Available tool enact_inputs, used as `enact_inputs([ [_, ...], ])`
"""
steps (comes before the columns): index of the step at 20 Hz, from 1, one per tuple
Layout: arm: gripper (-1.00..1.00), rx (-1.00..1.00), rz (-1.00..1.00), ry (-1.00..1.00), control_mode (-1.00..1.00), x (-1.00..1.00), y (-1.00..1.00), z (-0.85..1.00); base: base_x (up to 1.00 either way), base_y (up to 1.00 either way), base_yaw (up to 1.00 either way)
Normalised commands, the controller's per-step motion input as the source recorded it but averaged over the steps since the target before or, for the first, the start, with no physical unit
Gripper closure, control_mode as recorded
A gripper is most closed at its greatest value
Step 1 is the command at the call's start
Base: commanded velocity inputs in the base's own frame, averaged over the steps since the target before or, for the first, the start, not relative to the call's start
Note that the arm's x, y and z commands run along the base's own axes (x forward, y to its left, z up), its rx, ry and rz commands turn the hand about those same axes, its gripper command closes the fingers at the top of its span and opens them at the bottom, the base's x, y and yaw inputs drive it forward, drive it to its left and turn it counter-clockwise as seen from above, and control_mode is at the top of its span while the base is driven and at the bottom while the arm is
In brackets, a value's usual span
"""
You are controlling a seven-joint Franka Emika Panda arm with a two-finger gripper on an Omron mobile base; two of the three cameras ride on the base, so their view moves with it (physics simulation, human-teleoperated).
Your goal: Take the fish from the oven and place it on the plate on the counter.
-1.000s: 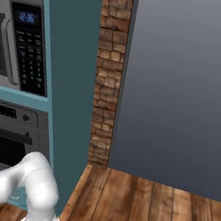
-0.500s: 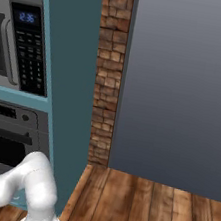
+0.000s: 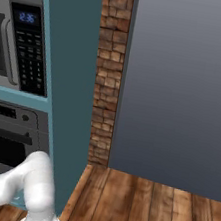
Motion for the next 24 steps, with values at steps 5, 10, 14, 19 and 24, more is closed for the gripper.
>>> enact_inputs([
  [5,-1.00,0.11,0.58,-0.25,-1.00,0.14,-0.70,-0.02,0.00,0.00,0.00],
  [10,-1.00,0.09,0.63,-0.17,-1.00,0.26,-0.75,-0.03,0.00,0.00,0.00],
  [14,-1.00,0.08,0.37,0.00,-1.00,0.87,-0.76,0.00,0.00,0.00,0.00],
  [19,-1.00,0.09,0.04,0.00,-1.00,0.45,-0.72,-0.02,0.00,0.00,0.00],
  [24,1.00,0.00,0.00,0.00,-1.00,0.12,0.01,0.00,0.00,0.00,0.00],
])
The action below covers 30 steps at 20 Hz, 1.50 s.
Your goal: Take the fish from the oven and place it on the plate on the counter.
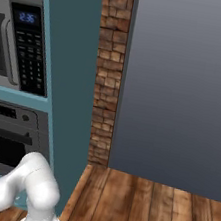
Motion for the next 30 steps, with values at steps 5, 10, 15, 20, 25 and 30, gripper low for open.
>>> enact_inputs([
  [5,1.00,0.01,-0.01,0.00,-1.00,-0.46,-0.14,-0.28,0.00,0.00,0.00],
  [10,1.00,0.02,-0.14,0.03,-1.00,-0.99,-0.40,-0.59,0.00,0.00,0.00],
  [15,1.00,0.00,-0.25,0.25,-1.00,-0.80,-0.28,-0.63,0.00,0.00,0.00],
  [20,1.00,0.00,-0.27,0.28,-1.00,-0.61,-0.27,-0.92,0.00,0.00,0.00],
  [25,1.00,0.00,-0.29,0.24,-1.00,-0.71,-0.23,-1.00,0.00,0.00,0.00],
  [30,1.00,0.00,-0.25,0.01,-1.00,-0.96,-0.26,-1.00,0.00,0.00,0.00],
])
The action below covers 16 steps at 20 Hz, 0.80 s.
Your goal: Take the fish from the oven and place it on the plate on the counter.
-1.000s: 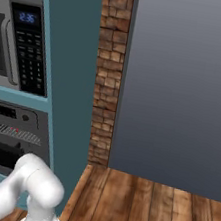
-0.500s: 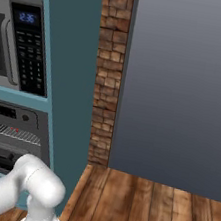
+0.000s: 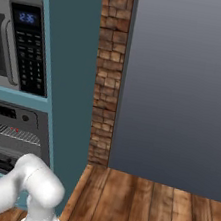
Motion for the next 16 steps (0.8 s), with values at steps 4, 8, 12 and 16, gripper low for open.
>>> enact_inputs([
  [4,1.00,0.00,-0.18,-0.24,-1.00,-1.00,-0.44,-1.00,0.00,0.00,0.00],
  [8,1.00,0.00,-0.13,-0.15,-1.00,-1.00,-0.56,-1.00,0.00,0.00,0.00],
  [12,1.00,0.00,-0.13,0.03,-1.00,-0.81,-0.49,-1.00,0.00,0.00,0.00],
  [16,1.00,0.00,-0.12,0.18,-1.00,-0.90,-0.54,-0.89,0.00,0.00,0.00],
])
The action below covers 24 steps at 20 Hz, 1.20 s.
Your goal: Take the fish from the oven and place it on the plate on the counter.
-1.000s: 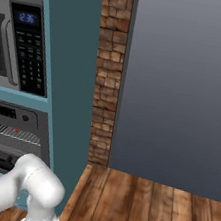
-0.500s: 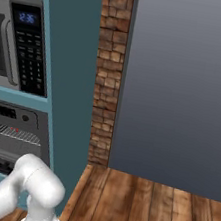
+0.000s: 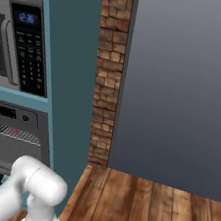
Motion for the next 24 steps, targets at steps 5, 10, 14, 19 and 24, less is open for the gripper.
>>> enact_inputs([
  [5,1.00,0.00,-0.03,0.28,-1.00,-0.61,-0.47,-0.55,0.00,0.00,0.00],
  [10,1.00,-0.02,-0.04,0.05,-1.00,-0.52,-0.07,0.01,0.00,0.00,0.00],
  [14,1.00,-0.07,-0.03,-0.02,-1.00,-0.45,0.06,0.46,0.00,0.00,0.00],
  [19,-1.00,-0.05,0.00,-0.10,-1.00,-0.67,0.12,0.53,0.00,0.00,0.00],
  [24,-1.00,0.00,0.00,-0.17,-1.00,-0.93,-0.06,0.85,0.00,0.00,0.00],
])
